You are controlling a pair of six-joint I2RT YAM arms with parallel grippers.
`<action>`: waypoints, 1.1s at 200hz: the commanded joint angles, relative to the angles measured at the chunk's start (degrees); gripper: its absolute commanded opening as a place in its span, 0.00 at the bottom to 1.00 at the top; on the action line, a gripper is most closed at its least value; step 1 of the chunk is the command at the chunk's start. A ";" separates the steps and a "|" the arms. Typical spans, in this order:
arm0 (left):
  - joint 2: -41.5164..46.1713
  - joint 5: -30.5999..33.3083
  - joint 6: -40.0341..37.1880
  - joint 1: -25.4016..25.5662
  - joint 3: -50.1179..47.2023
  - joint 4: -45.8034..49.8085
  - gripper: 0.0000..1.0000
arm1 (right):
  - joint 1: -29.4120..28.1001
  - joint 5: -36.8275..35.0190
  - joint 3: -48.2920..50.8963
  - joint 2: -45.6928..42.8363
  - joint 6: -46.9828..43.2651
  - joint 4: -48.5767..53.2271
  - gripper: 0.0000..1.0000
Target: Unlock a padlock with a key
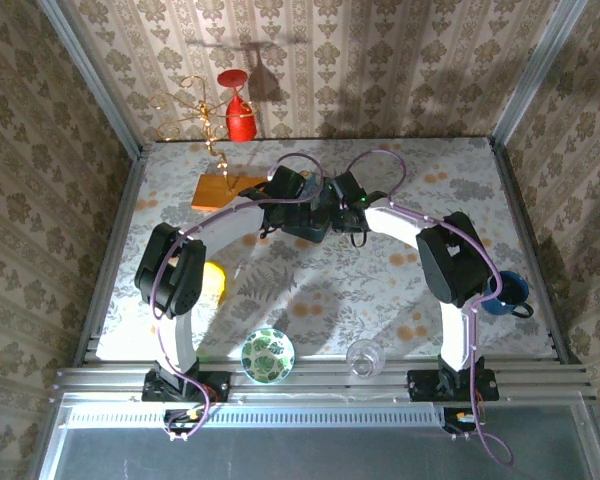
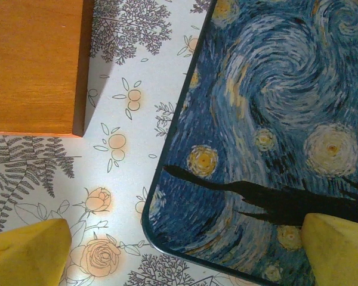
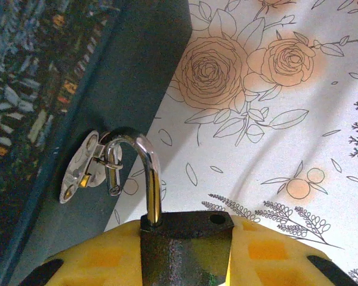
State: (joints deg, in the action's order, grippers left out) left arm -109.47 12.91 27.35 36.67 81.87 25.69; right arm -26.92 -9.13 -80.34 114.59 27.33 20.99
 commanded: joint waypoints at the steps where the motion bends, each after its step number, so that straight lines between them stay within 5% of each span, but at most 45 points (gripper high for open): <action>1: -0.04 -0.86 -0.44 -0.23 -1.36 2.96 1.00 | 1.66 0.81 -2.63 1.02 -0.78 0.85 0.00; 114: 0.14 -1.44 -0.59 -0.28 -1.70 2.80 0.99 | 4.25 3.45 -6.95 5.36 2.66 -2.04 0.00; 220: -0.06 -2.27 -0.54 -1.67 -2.74 2.44 0.72 | 9.06 8.66 -4.06 2.89 6.31 -5.08 0.00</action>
State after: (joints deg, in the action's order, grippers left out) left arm -109.47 10.09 27.33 36.40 81.34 23.86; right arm -19.66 -0.21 -85.80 120.07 31.03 18.74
